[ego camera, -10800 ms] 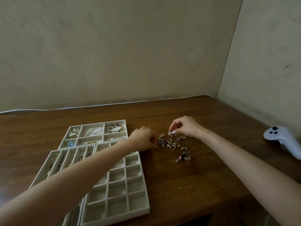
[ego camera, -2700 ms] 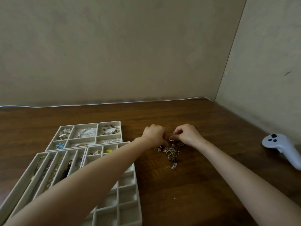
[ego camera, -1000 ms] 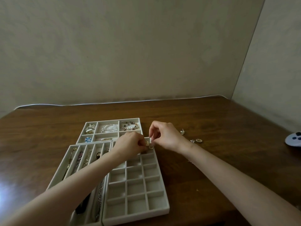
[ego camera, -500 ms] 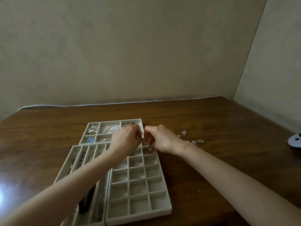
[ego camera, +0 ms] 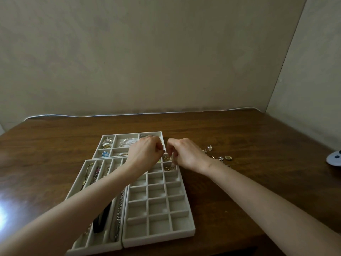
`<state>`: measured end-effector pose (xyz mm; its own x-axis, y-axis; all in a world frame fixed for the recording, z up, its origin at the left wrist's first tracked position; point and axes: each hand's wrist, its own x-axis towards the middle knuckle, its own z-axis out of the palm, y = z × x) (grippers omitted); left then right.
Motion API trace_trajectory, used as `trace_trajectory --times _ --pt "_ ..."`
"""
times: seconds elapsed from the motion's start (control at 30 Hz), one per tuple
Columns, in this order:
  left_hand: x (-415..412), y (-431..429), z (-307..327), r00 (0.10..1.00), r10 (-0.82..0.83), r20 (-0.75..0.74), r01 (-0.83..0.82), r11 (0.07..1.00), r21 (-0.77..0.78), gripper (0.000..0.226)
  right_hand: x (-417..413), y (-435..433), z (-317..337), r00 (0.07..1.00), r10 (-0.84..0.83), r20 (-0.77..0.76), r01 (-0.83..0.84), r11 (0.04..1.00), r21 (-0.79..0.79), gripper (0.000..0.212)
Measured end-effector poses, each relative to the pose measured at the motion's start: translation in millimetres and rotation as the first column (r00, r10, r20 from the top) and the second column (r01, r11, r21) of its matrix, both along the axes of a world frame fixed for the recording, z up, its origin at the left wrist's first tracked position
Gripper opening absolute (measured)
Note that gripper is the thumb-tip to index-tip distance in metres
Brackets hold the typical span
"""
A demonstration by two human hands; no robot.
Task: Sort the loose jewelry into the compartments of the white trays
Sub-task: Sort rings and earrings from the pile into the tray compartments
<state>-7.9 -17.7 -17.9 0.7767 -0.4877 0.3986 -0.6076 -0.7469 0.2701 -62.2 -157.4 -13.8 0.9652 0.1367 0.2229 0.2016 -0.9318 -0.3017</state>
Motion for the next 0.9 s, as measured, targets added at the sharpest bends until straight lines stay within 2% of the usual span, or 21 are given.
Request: trace_trajectory --times 0.17,0.37,0.57,0.73,0.9 --pt "-2 -9 1 0.993 -0.096 -0.068 0.094 0.995 -0.03 0.012 -1 -22 -1 0.997 -0.058 0.042 0.051 0.988 0.144 0.021" --pt "-6 -34 -1 0.968 -0.207 -0.14 0.195 0.976 -0.095 0.011 -11 -79 -12 0.962 -0.267 0.063 0.236 0.922 0.307 0.019" --pt "1 -63 -9 0.958 -0.212 -0.194 0.194 0.975 -0.111 0.008 -20 -116 -23 0.934 -0.358 0.001 0.341 0.888 0.31 0.018" --pt "5 -77 -18 0.948 -0.184 -0.261 0.155 0.98 -0.128 0.013 -21 -125 -29 0.938 -0.346 0.004 0.329 0.895 0.302 0.008" --pt "6 -88 -22 0.935 -0.19 -0.298 0.145 0.975 -0.166 0.015 -15 -119 -34 0.951 -0.309 -0.004 0.298 0.913 0.277 0.01"
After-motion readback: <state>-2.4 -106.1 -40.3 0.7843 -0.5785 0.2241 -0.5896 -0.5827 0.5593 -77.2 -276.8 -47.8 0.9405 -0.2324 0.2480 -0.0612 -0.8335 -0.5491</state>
